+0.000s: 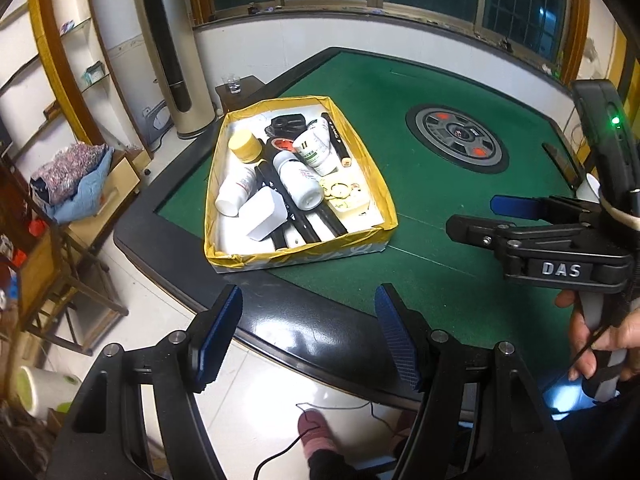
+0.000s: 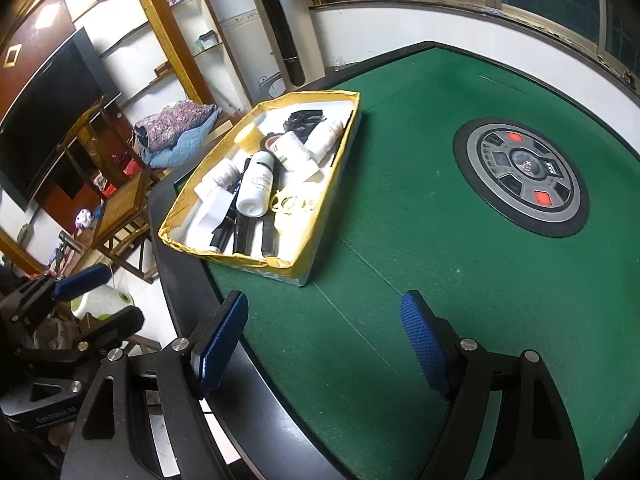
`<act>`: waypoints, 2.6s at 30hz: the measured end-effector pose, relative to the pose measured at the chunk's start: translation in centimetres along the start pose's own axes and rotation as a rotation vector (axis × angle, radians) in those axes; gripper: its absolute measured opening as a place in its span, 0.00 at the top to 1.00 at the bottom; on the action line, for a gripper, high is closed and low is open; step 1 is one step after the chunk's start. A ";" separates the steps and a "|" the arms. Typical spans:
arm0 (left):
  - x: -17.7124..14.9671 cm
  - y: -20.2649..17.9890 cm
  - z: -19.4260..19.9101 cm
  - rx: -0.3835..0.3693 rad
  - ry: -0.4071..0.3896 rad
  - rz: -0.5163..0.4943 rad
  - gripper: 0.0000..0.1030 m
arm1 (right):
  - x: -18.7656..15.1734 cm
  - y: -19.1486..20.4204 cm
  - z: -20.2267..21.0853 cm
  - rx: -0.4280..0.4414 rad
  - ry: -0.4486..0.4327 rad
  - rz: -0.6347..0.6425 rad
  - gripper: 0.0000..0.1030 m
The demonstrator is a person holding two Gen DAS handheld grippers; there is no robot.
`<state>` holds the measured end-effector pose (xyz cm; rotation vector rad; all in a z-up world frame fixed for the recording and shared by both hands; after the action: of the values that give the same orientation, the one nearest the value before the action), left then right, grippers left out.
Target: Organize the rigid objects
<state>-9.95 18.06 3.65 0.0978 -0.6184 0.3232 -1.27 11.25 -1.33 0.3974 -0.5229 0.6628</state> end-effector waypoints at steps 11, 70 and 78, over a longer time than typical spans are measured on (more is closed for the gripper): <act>1.7 0.0 3.2 0.011 -0.061 -0.050 0.33 | 0.7 0.5 0.2 0.005 -0.017 0.014 0.28; 1.0 2.1 -2.0 0.111 -0.083 0.024 0.33 | 0.2 1.9 1.9 -0.106 -0.052 0.085 0.25; 0.9 3.2 -2.0 0.132 -0.083 0.044 0.33 | 0.4 2.7 1.5 -0.100 -0.051 0.108 0.25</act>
<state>-9.20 21.75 2.53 0.2254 -0.6820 0.4040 -3.33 12.63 0.62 0.2936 -0.6263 0.7285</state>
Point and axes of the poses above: each gripper's, at about its wrist camera, not at the fingertips, and z roughly against the way its jaws point, y to its left, x to its top, the point moved 9 cm from there along -z, roughly the way its jaws point, and after that the axes turned 6 degrees about z, right-handed, at the moved point
